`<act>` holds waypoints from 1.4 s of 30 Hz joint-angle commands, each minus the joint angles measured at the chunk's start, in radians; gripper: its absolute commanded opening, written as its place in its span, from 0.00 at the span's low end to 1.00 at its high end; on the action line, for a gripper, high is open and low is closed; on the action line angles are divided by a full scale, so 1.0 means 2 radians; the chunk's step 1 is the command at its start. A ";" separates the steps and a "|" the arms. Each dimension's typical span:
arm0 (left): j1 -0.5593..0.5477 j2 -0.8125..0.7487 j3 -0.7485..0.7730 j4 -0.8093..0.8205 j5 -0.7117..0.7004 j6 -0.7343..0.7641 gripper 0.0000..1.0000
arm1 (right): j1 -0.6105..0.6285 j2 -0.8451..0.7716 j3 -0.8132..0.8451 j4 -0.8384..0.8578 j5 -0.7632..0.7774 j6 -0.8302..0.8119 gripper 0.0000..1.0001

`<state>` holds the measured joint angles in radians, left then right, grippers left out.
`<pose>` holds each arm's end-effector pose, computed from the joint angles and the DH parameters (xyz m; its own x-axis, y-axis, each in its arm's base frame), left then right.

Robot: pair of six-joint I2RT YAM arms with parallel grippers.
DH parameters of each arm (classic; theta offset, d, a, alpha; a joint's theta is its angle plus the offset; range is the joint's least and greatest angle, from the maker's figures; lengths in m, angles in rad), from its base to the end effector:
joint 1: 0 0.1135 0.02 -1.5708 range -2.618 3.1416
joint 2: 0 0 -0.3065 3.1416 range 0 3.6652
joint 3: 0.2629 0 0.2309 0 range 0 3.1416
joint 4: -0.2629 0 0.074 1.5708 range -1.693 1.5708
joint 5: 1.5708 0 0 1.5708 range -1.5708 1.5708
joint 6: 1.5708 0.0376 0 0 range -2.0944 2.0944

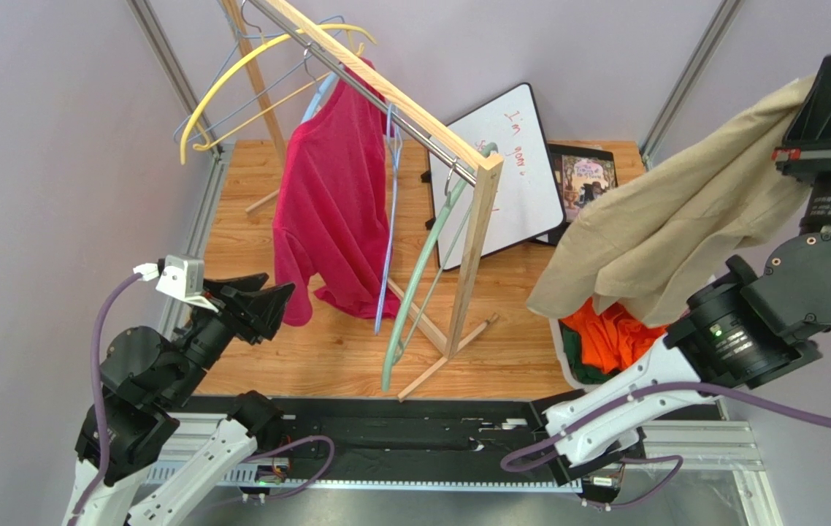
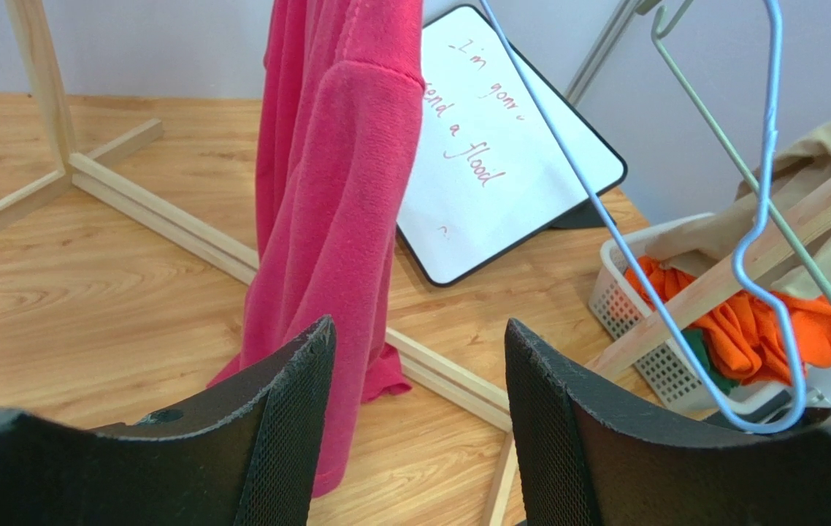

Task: Remove the t-shirt from the hanger
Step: Place the tshirt into the basket

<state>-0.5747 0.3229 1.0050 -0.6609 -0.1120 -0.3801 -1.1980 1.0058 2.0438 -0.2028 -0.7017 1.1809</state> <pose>-0.0179 0.0166 0.4003 -0.1491 -0.3427 -0.9275 0.4211 0.8267 -0.3731 0.0176 0.0215 0.6711 0.6146 0.3680 -0.6977 -0.0394 0.8977 0.4388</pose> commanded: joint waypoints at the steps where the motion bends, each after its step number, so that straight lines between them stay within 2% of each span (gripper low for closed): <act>1: -0.001 0.012 -0.007 0.011 0.015 -0.002 0.63 | 0.024 -0.033 -0.116 -0.109 0.072 -0.112 0.00; 8: -0.002 0.007 -0.024 0.018 0.028 -0.008 0.63 | 0.078 -0.037 -0.229 -0.245 0.160 -0.211 0.00; 10: -0.002 0.012 -0.025 0.020 0.031 -0.007 0.63 | 0.126 -0.024 -0.251 -0.261 0.180 -0.246 0.00; 11: -0.002 0.013 -0.027 0.024 0.034 -0.008 0.63 | 0.187 -0.016 -0.258 -0.274 0.232 -0.263 0.00; 13: -0.002 0.017 -0.028 0.028 0.040 -0.010 0.63 | 0.250 -0.004 -0.271 -0.297 0.287 -0.303 0.00; 14: -0.002 0.018 -0.029 0.032 0.045 -0.012 0.63 | 0.303 -0.003 -0.293 -0.303 0.327 -0.307 0.00; 20: -0.002 0.010 -0.047 0.036 0.051 -0.024 0.63 | 0.423 -0.056 -0.430 -0.285 0.411 -0.310 0.00; 21: -0.002 0.009 -0.048 0.036 0.051 -0.025 0.63 | 0.432 -0.065 -0.465 -0.285 0.411 -0.310 0.00; 24: -0.001 0.008 -0.041 0.027 0.048 -0.025 0.62 | 0.469 -0.101 -0.498 -0.312 0.398 -0.298 0.00; 32: -0.002 0.012 0.020 0.001 0.012 0.003 0.62 | 0.569 -0.177 -0.496 -0.432 0.408 -0.248 0.00; 36: -0.002 0.014 0.040 -0.008 -0.006 0.016 0.62 | 0.579 -0.213 -0.502 -0.507 0.408 -0.220 0.00; 37: -0.002 0.015 0.045 -0.012 -0.009 0.020 0.62 | 0.579 -0.219 -0.512 -0.514 0.421 -0.213 0.00; 39: -0.002 0.015 0.057 -0.017 -0.026 0.021 0.62 | 0.579 -0.222 -0.558 -0.524 0.497 -0.182 0.00; 42: -0.002 0.024 0.073 -0.022 -0.037 0.019 0.63 | 0.579 -0.172 -0.597 -0.521 0.557 -0.156 0.00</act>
<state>-0.5747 0.3439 1.0988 -0.6804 -0.1333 -0.3710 -0.0463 0.5690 0.9428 -1.1889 0.2203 0.7593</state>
